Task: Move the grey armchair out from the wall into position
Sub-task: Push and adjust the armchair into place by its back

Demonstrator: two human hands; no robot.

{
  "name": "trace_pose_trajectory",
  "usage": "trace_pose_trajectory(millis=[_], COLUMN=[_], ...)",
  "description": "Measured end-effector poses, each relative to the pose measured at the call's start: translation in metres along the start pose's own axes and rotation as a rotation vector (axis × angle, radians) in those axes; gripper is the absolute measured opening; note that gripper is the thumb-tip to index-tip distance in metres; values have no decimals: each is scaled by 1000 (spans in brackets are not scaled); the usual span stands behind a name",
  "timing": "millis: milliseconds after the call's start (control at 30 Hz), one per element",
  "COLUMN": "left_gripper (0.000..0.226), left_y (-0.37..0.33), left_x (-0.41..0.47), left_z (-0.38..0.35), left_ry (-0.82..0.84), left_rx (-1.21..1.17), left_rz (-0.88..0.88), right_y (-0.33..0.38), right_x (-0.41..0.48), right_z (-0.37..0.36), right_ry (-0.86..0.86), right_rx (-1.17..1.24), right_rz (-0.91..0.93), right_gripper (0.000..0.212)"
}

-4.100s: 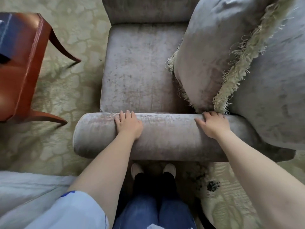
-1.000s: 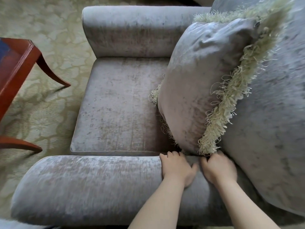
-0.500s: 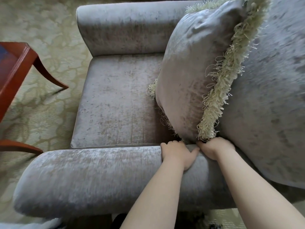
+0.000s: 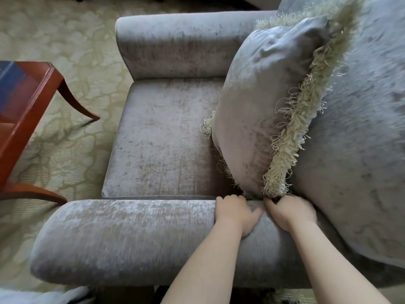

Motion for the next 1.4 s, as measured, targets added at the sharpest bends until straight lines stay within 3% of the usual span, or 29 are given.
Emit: trace_pose_trajectory(millis=[100, 333, 833, 933, 1033, 1133, 1200, 1267, 1333, 1400], left_gripper=[64, 80, 62, 64, 69, 71, 73, 73, 72, 69], left_y=[0, -2, 4, 10, 37, 94, 146, 205, 260, 304], left_x=[3, 1, -21, -23, -30, -39, -48, -62, -79, -91], left_z=[-3, -4, -5, -3, -5, 0, 6, 13, 18, 22], left_ry=[-28, -76, -15, -8, -4, 6, 29, 46, 56, 48], left_rx=[15, 47, 30, -22, -45, -31, -57, -76, -54, -46], left_rz=[14, 85, 58, 39, 28, 98, 178, 270, 359, 412], right_y=[0, 2, 5, 11, 20, 62, 113, 170, 229, 288], right_x=[2, 5, -23, -24, -23, -17, -18, -20, -22, -38], right_z=[-3, 0, -7, -2, 10, 25, 38, 43, 35, 17], right_ry=[-47, 40, 109, 182, 373, 566, 589, 544, 445, 478], right_rx=[1, -57, -77, -98, -69, -276, -478, -493, -280, -46], right_rz=[0, 6, -2, -16, -127, -275, -232, -133, 105, 342], right_gripper=[59, 62, 64, 71, 76, 65, 48, 41, 39, 46])
Point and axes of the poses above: each hand's wrist, its own x-axis towards the middle knuckle, its own z-axis out of the back of the hand, y = z × x, the point moved 1 cm from there along x, towards the middle knuckle, and after that the axes turned 13 degrees about y, right-handed, at the moved point
